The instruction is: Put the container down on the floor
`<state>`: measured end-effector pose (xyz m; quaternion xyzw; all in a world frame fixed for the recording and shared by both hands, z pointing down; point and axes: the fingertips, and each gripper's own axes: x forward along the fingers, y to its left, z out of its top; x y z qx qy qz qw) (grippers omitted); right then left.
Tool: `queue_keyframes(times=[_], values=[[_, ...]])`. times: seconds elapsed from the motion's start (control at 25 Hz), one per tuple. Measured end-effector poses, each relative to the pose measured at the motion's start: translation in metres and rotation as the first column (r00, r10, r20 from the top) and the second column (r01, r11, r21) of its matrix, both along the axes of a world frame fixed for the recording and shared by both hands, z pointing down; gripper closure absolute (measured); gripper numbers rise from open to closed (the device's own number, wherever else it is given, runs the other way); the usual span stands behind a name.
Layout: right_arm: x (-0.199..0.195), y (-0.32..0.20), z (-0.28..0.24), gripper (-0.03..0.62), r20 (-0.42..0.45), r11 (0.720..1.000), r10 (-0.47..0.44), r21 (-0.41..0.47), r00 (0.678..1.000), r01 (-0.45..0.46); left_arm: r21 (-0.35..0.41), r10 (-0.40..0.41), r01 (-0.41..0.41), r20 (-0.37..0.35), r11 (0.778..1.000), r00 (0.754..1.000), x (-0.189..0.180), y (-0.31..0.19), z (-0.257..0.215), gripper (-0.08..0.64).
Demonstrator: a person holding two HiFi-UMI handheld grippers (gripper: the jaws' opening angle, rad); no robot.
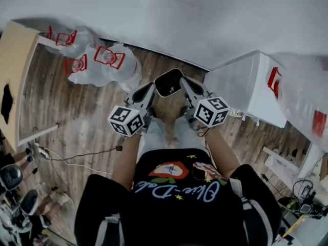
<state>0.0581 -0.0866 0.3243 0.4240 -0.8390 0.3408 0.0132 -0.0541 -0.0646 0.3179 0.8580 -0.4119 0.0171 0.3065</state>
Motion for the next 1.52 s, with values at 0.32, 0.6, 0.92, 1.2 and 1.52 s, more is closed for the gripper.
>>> queue_keyframes(times=[0.32, 0.6, 0.92, 1.2, 1.52], values=[[-0.001, 0.006, -0.039, 0.592, 0.029, 0.999, 0.006, 0.038, 1.0, -0.007, 0.069, -0.015, 0.016, -0.012, 0.997, 1.0, 0.001, 0.01, -0.044, 0.554], [-0.013, 0.002, -0.068, 0.592, 0.018, 0.994, -0.025, 0.103, 1.0, 0.023, 0.15, -0.015, 0.014, 0.007, 0.989, 1.0, 0.001, 0.009, -0.075, 0.554], [-0.023, 0.008, -0.089, 0.592, 0.02, 0.988, -0.039, 0.15, 0.999, 0.035, 0.187, 0.003, -0.006, 0.018, 0.982, 1.0, -0.001, 0.012, -0.092, 0.554], [-0.031, 0.016, -0.099, 0.592, 0.014, 0.982, -0.064, 0.177, 0.998, 0.061, 0.194, 0.013, -0.015, 0.011, 0.981, 1.0, 0.0, 0.017, -0.097, 0.554], [-0.029, 0.015, -0.106, 0.592, 0.002, 0.978, -0.068, 0.195, 0.998, 0.066, 0.226, 0.007, -0.009, 0.009, 0.974, 1.0, 0.002, 0.015, -0.109, 0.554]])
